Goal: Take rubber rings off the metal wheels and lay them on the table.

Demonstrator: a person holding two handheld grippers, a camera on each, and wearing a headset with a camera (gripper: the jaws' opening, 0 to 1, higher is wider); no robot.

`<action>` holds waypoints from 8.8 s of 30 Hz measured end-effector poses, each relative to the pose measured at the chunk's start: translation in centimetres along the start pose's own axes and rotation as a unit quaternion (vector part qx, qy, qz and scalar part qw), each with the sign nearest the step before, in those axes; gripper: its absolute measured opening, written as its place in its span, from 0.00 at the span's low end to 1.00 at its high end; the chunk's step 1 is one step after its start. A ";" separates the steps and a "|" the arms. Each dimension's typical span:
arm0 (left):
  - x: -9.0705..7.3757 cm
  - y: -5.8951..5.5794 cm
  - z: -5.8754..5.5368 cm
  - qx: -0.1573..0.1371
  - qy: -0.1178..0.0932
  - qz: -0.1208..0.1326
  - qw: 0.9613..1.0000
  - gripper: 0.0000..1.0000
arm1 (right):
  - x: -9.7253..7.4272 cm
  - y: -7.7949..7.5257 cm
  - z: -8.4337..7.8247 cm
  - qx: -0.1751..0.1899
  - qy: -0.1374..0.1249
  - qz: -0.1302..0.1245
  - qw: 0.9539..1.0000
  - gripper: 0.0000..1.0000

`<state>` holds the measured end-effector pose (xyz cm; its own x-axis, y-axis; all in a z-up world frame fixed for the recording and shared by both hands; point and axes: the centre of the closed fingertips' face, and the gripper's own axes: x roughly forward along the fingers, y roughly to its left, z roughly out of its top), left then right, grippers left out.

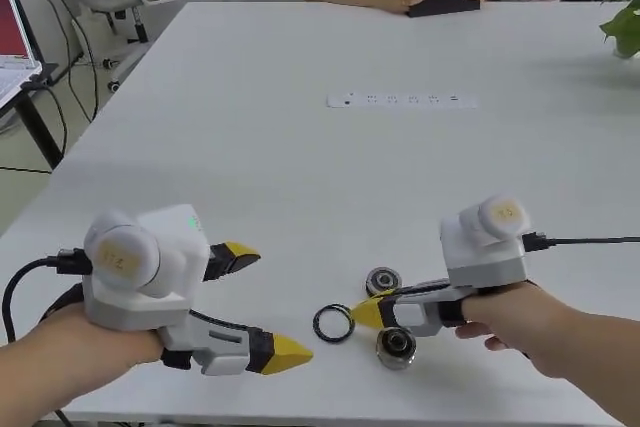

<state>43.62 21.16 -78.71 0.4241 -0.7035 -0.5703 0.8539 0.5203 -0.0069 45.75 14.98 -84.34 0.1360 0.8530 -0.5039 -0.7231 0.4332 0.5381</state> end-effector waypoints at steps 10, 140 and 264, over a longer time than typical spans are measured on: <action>0.4 -0.1 0.5 0.003 -0.003 -0.003 1.000 0.74 | -1.1 0.6 1.6 -0.007 -0.025 0.007 1.000 0.08; 12.5 -0.5 2.9 0.039 0.056 -0.089 0.994 0.23 | -3.8 -5.4 -0.2 -0.175 0.000 -0.060 0.983 0.21; 13.7 -0.2 2.8 0.059 0.060 -0.025 0.996 0.07 | -4.0 -4.2 1.2 0.025 -0.086 -0.021 0.996 0.00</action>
<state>50.12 10.03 -84.25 0.3479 -0.6602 -0.6657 0.9053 0.4211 0.0554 49.11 10.07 -83.77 0.2826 0.8693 -0.4056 -0.6808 0.4796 0.5536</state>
